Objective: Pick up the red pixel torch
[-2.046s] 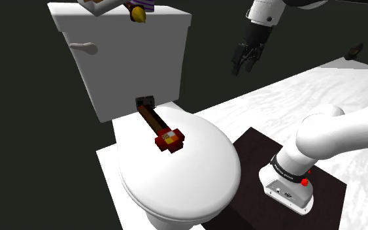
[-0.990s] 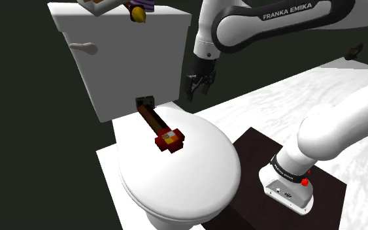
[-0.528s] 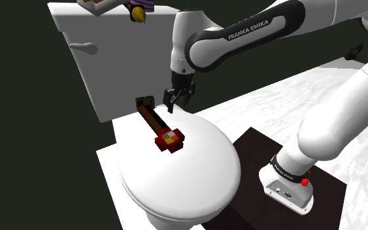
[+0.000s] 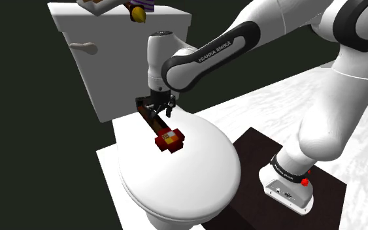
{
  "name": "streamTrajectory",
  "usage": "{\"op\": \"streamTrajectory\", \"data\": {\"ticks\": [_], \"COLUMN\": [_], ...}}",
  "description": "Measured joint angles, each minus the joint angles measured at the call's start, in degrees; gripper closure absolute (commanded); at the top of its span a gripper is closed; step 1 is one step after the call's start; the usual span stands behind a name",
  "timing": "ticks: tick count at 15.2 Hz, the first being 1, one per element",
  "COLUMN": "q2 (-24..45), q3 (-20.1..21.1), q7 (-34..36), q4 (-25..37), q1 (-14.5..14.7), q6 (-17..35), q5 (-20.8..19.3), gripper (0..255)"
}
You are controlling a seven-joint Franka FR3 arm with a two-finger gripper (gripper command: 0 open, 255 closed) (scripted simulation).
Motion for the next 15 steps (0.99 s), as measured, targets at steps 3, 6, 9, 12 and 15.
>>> {"op": "streamTrajectory", "data": {"ticks": [3, 6, 9, 12, 15], "q2": [1.9, 3.6, 4.3, 4.4, 4.4], "q3": [-0.1, -0.3, -0.5, -0.5, -0.5], "q7": [0.7, 1.3, 1.5, 1.5, 1.6], "q4": [-0.1, -0.6, -0.9, -0.9, -0.8], "q1": [0.3, 0.5, 0.6, 0.6, 0.6], "q6": [1.8, 3.9, 4.8, 4.9, 4.9], "q5": [-1.0, -1.9, -2.3, -2.4, -2.4], "gripper": [0, 0, 255, 255, 255]}}
